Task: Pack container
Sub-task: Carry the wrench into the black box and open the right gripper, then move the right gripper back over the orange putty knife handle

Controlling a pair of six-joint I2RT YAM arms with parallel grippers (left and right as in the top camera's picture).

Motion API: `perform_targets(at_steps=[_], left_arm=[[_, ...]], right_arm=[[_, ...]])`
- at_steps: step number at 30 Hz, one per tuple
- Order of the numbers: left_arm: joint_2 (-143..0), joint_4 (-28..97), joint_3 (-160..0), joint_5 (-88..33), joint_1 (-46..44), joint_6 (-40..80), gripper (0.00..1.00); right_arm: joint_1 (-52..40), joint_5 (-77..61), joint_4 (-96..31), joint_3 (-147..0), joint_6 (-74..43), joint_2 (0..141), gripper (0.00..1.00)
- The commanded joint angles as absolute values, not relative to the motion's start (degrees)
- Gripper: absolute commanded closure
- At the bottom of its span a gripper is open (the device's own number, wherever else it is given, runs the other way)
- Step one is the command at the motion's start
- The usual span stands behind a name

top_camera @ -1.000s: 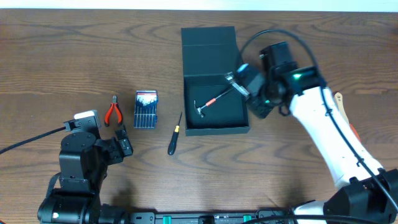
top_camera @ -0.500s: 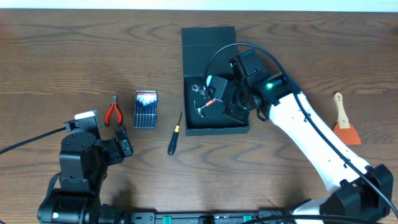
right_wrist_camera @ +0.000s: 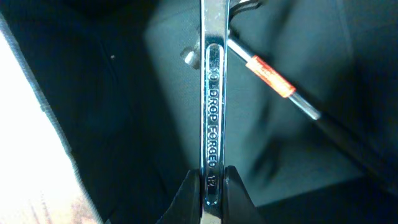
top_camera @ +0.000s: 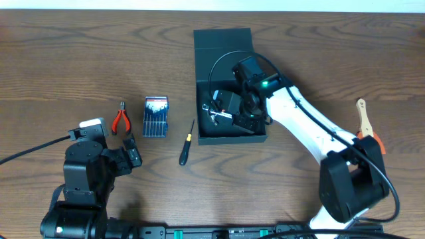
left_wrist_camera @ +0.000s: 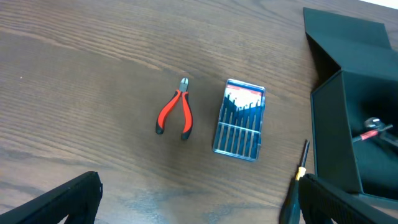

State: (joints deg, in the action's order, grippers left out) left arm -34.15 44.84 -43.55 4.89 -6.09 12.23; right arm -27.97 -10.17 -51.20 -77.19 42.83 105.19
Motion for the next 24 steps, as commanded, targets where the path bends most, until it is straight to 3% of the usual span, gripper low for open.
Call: perform_targets(at_steps=[1,5,17,20,22,24], left_arm=[[-34.2,44.9,-45.0,4.9,-5.9,12.8,0.01],[-34.2,44.9,-45.0,4.9,-5.9,12.8,0.02],[-34.2,44.9,-45.0,4.9,-5.9,12.8,0.02],[-34.2,45.0,-45.0,4.9,-5.9,12.8,0.02],[-34.2,44.9,-45.0,4.9,-5.9,12.8,0.02],[-34.2,45.0,-45.0,4.9,-5.9,12.8,0.01]], right_arm=[[-28.1,-11.2,-50.9,-78.7,44.1,107.2,0.99],[-28.1,-11.2,-50.9,-78.7,44.0,108.7,0.99],[-28.0,-10.3,-52.4,-79.7,41.2,106.5,0.83],[-27.3,-7.7,-53.4,-82.0,38.1,104.0,0.72],[-26.2,-4.0,-53.4,-84.4,33.1,101.8,0.53],[-24.3,-1.8,-54.0,-87.3,28.9,99.9,0.40]])
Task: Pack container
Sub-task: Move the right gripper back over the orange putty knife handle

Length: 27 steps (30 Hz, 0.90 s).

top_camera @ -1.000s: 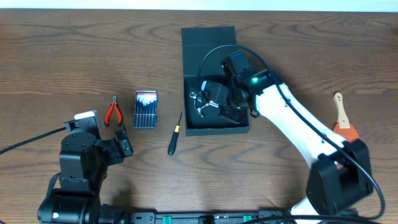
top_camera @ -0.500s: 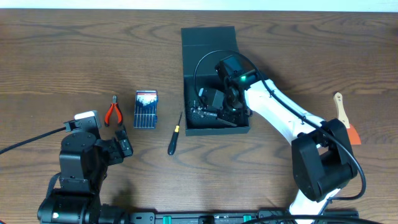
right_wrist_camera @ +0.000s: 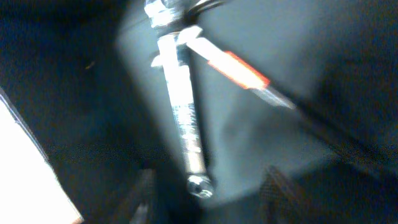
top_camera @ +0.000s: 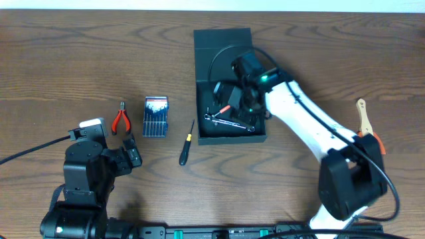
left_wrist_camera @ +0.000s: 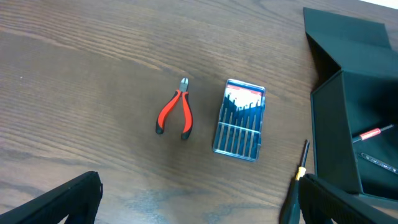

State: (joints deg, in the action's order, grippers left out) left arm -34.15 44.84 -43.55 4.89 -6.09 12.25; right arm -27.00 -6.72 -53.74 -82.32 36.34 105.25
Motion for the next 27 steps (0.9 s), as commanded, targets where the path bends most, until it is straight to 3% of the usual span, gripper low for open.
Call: perform_targets(at_steps=[1,10,15,21,27], left_arm=[[-34.2,44.9,-45.0,4.9,-5.9,12.8,0.01],[-34.2,44.9,-45.0,4.9,-5.9,12.8,0.01],[-34.2,44.9,-45.0,4.9,-5.9,12.8,0.01],[-34.2,44.9,-45.0,4.9,-5.9,12.8,0.02],[-34.2,44.9,-45.0,4.9,-5.9,12.8,0.02]], right_arm=[[-22.7,-1.5,-55.0,-89.2,27.0,99.0,0.37],[0.9,-1.5,-70.6,-104.3,14.3,96.7,0.20],[13.9,-1.3,-74.3,-104.1,14.5,97.1,0.02],[24.0,-1.7,-74.2,-102.2,17.8,99.5,0.01],[27.9,-2.0,-73.9,-101.6,20.5,106.1,0.01]])
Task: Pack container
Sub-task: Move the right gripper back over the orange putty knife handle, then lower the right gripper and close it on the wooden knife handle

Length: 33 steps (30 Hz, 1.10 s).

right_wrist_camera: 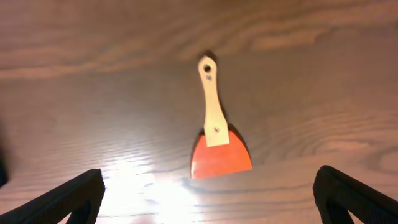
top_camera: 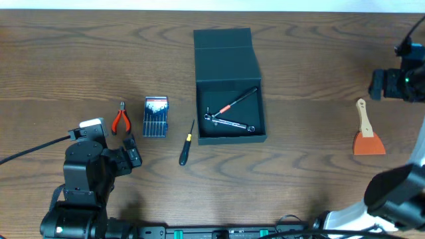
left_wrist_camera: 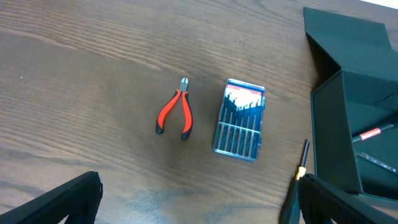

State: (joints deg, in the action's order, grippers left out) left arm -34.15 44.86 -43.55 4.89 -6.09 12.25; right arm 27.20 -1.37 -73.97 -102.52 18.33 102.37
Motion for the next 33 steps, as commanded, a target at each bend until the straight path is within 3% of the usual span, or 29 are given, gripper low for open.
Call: perform_targets(at_steps=[1,14,26,33], left_arm=[[-34.2,44.9,-45.0,4.9,-5.9,12.8,0.01],[-34.2,44.9,-45.0,4.9,-5.9,12.8,0.02],[-34.2,44.9,-45.0,4.9,-5.9,12.8,0.01],[-34.2,44.9,-45.0,4.9,-5.9,12.8,0.02]], right_arm=[[27.9,-1.9,-73.9,-101.6,21.1,107.6,0.02],[28.2,-0.2,-70.1,-101.6,23.2,123.1,0.07],[29.3,-0.3,-66.3,-101.5,23.2,127.9,0.21],[30.9,-1.8,-65.1,-101.5,23.9,128.3,0.23]])
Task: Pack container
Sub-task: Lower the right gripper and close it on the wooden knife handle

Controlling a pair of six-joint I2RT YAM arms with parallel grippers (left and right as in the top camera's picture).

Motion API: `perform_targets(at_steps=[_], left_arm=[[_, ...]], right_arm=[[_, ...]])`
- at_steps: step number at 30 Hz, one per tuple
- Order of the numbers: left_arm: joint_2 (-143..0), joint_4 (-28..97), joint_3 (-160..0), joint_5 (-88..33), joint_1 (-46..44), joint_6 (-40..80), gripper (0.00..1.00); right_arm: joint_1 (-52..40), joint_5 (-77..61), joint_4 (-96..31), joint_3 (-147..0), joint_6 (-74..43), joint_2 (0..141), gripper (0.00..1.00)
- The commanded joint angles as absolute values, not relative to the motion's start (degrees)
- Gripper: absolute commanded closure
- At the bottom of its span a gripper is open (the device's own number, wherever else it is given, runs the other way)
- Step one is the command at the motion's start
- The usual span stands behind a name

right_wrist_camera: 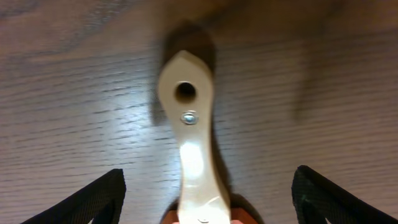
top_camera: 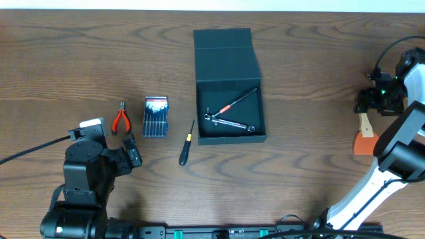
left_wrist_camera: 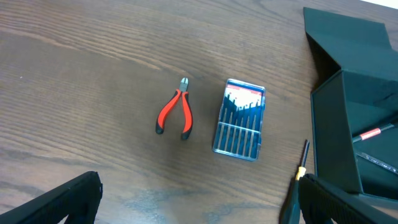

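Note:
The black box (top_camera: 257, 137) stands open mid-table, lid folded back, with a wrench (top_camera: 229, 122) and a red-marked tool (top_camera: 237, 101) inside. At the far right lies a scraper with wooden handle (right_wrist_camera: 191, 143) and orange blade (top_camera: 364, 144). My right gripper (right_wrist_camera: 205, 199) is open, low over the handle, one finger on each side. Red pliers (top_camera: 120, 119), a blue bit case (top_camera: 156, 116) and a small screwdriver (top_camera: 186, 144) lie left of the box. My left gripper (left_wrist_camera: 199, 199) is open near the front left, holding nothing.
The table's right edge is close beyond the scraper. The box's raised lid (top_camera: 223, 45) lies toward the back. The right arm's white links (top_camera: 392, 139) reach along the right side.
My right gripper has come down from high above the scraper to just over its handle, fingers open on either side. The left arm and other things have not moved.
My right gripper was shut on the wrench inside the box. Then it was open with the wrench lying in the box. It then stood open high over the scraper at the far right, and now sits low around the handle.

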State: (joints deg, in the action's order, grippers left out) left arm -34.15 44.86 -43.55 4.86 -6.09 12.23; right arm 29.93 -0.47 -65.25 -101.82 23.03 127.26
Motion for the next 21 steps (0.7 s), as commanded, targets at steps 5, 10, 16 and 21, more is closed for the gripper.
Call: perform_targets(at_steps=[5,10,16,21], left_arm=[[-34.2,44.9,-45.0,4.9,-5.9,12.8,0.01],[-34.2,44.9,-45.0,4.9,-5.9,12.8,0.02],[-34.2,44.9,-45.0,4.9,-5.9,12.8,0.02],[-34.2,44.9,-45.0,4.9,-5.9,12.8,0.01]], right_arm=[[31.2,-3.3,-65.1,-101.5,24.1,129.8,0.23],[31.0,-3.5,-64.9,-101.5,24.3,130.8,0.23],[31.0,-3.7,-64.5,-101.5,24.8,131.3,0.23],[30.8,-4.7,-64.4,-101.5,27.7,131.3,0.24]])
